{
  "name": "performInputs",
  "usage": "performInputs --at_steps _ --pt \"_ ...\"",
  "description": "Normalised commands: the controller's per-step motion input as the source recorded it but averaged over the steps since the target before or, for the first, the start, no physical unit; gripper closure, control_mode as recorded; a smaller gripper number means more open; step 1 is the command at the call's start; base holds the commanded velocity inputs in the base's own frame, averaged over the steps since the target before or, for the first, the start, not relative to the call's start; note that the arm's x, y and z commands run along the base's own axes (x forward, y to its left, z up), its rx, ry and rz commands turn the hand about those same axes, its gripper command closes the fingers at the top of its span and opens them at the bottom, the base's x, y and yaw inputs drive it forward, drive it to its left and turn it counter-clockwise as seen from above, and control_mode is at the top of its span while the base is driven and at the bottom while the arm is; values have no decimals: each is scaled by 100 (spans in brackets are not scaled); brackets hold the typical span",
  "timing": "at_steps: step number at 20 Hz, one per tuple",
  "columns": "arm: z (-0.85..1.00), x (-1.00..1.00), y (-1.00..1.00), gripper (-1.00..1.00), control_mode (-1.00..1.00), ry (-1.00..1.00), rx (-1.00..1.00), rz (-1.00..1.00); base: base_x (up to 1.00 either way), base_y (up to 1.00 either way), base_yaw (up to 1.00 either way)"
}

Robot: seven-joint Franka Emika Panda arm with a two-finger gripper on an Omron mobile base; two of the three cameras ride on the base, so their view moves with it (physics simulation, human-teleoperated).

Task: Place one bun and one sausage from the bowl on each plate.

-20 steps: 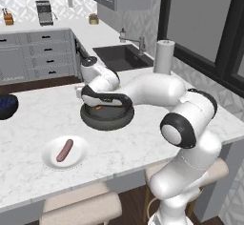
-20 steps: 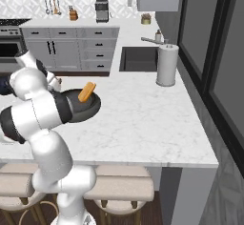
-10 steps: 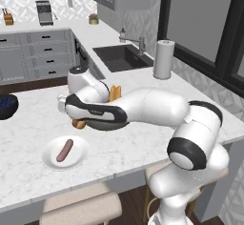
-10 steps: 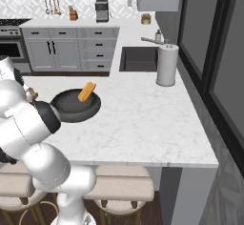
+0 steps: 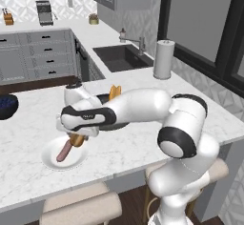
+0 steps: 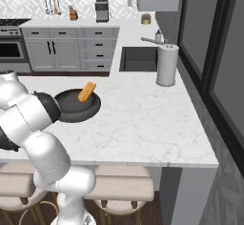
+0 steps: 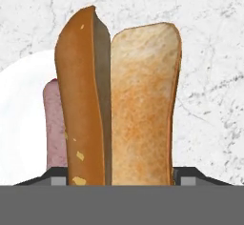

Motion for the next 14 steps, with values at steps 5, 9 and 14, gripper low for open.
performInputs --at_steps 5,9,14 --pt "-30 9 22 100 -100 0 -5 0 0 0 0" --pt "-41 35 28 -100 -100 0 -6 0 0 0 0" --pt "-21 11 19 -100 -100 0 -4 0 0 0 0"
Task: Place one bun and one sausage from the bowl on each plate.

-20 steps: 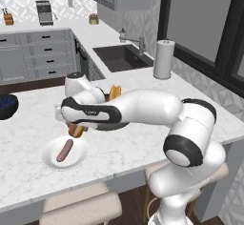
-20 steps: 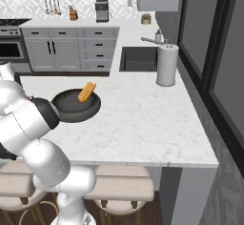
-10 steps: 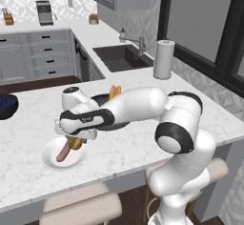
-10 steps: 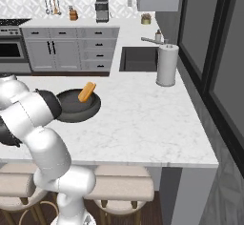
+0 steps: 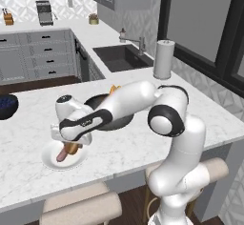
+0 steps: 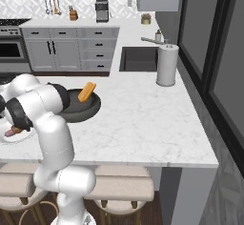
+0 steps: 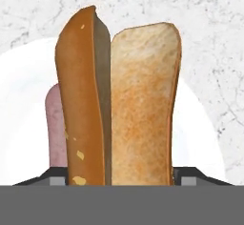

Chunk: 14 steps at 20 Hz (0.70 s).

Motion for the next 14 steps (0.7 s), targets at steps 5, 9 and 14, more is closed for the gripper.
performInputs --at_steps 5,9,14 --pt "33 -2 -4 -100 -100 -11 0 0 0 0 0" --pt "37 -5 -65 -100 -100 -12 0 0 0 0 0" --pt "76 -29 -100 -100 -100 -32 0 2 0 0 0"
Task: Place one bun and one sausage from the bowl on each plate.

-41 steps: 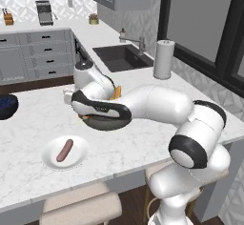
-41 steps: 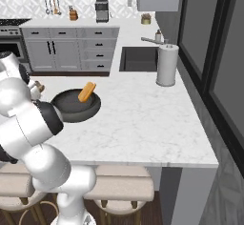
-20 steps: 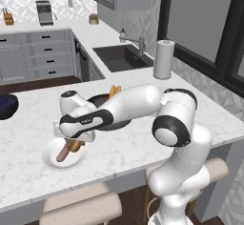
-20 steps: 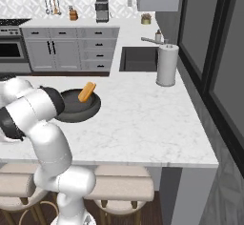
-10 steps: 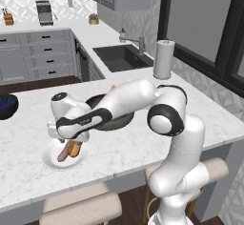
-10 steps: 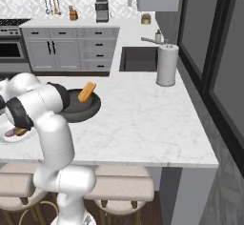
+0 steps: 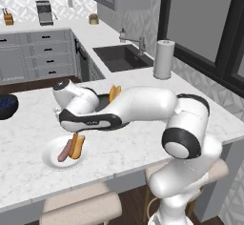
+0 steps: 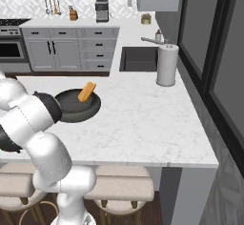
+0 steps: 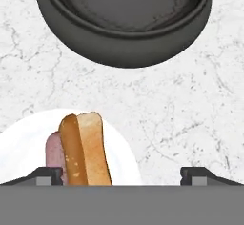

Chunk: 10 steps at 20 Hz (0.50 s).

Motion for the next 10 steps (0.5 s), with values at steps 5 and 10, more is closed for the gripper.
performInputs --at_steps 5,10 --pt "83 1 -100 -100 -100 -19 0 4 0 0 0" --pt "61 48 -100 -100 -100 -2 3 2 0 0 0"
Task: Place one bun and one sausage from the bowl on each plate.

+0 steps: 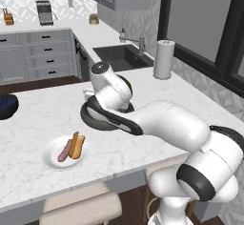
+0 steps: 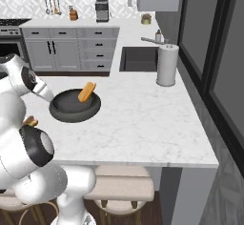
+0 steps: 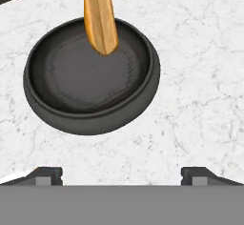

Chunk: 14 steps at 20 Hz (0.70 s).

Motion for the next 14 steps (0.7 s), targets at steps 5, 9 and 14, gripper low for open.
performInputs --at_steps 5,9,14 --pt "20 100 -100 -100 -100 19 6 0 0 0 0" --pt "-21 100 -94 -100 -100 17 0 12 0 0 0" --pt "-39 96 1 -100 -100 5 -4 3 0 0 0"
